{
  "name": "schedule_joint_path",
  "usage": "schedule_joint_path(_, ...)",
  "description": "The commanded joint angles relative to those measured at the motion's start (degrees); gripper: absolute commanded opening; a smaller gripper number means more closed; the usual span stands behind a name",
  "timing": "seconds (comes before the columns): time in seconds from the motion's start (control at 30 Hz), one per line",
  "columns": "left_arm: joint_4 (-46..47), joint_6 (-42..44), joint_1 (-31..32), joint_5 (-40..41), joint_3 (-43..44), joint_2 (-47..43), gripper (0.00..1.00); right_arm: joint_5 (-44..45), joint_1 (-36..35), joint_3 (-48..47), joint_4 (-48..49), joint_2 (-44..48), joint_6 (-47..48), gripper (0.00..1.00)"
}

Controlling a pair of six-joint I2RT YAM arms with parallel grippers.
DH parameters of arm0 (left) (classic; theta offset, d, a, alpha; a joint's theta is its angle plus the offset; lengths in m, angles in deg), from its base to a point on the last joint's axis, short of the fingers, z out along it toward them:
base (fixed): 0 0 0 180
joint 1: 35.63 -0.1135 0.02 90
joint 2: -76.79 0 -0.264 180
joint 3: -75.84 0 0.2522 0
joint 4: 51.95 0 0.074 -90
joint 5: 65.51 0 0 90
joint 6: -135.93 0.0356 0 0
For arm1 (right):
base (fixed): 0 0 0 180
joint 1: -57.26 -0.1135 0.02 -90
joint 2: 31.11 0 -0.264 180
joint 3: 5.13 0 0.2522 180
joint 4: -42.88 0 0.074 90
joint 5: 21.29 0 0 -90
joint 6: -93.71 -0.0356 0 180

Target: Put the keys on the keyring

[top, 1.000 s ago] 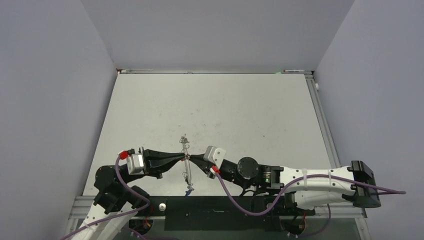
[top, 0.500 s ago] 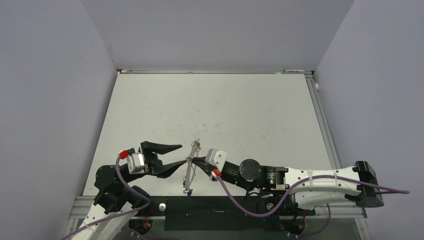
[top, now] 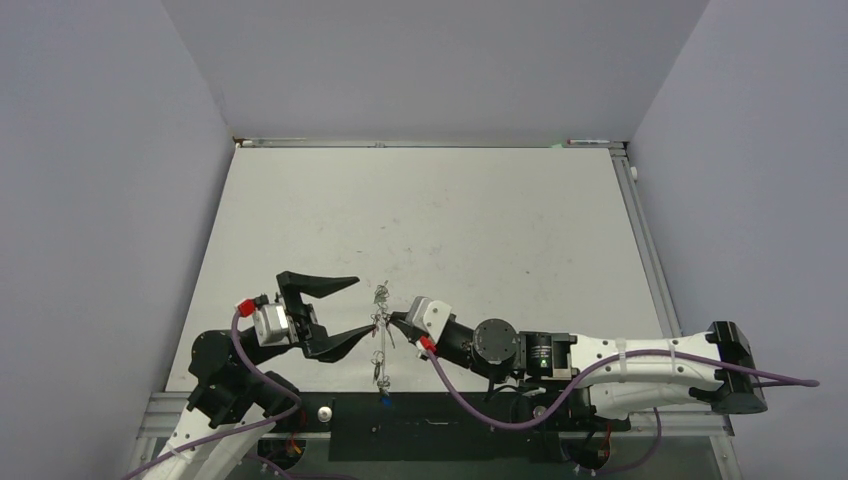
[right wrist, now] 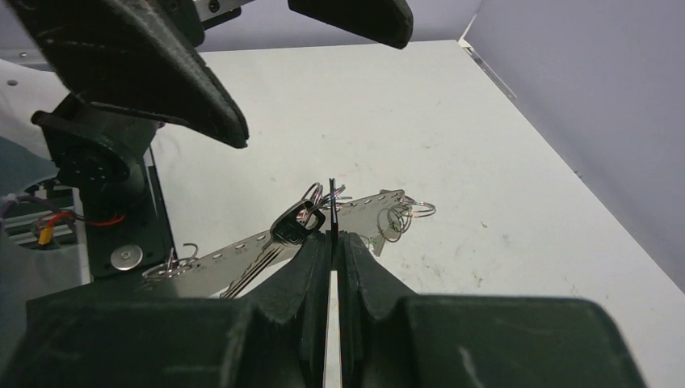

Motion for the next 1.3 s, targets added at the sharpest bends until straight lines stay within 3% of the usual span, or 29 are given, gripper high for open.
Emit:
schedule_joint_path(0.0,-1.44,1.85,0.1,3.75,1.28,0.21,0.83,7.3,-0.39,-4.32,0.09,-0.76,-1.04,0.05)
schedule_joint_path(0.17,-5.09,3.79,0.01,10.67,2.04,0.75,0.97,11.38,-0.31,-5.66,-2.13,-3.06,-2.2,0.05)
schedule_joint_path(0.5,-11.28,7.83,-0.17,23.38,3.26,1.96,0.96,21.24,2.23,-10.54,-10.25,-8.39,-6.56,0.05)
schedule_joint_path(0.73,-14.99,8.04,-0.26,32.72,3.39,2.34,0.96,16.03,9.54,-12.99,-16.53,-11.79,-12.85,0.05)
schedule_joint_path(1.0,-15.7,8.23,-0.69,33.18,3.79,3.25,0.96,12.56,14.04,-19.49,-20.61,-18.9,-14.08,0.05)
schedule_joint_path(1.27,-16.01,8.65,-1.04,34.67,3.85,1.99,0.96,5.2,19.36,-31.64,-20.92,-33.0,-12.79,0.05)
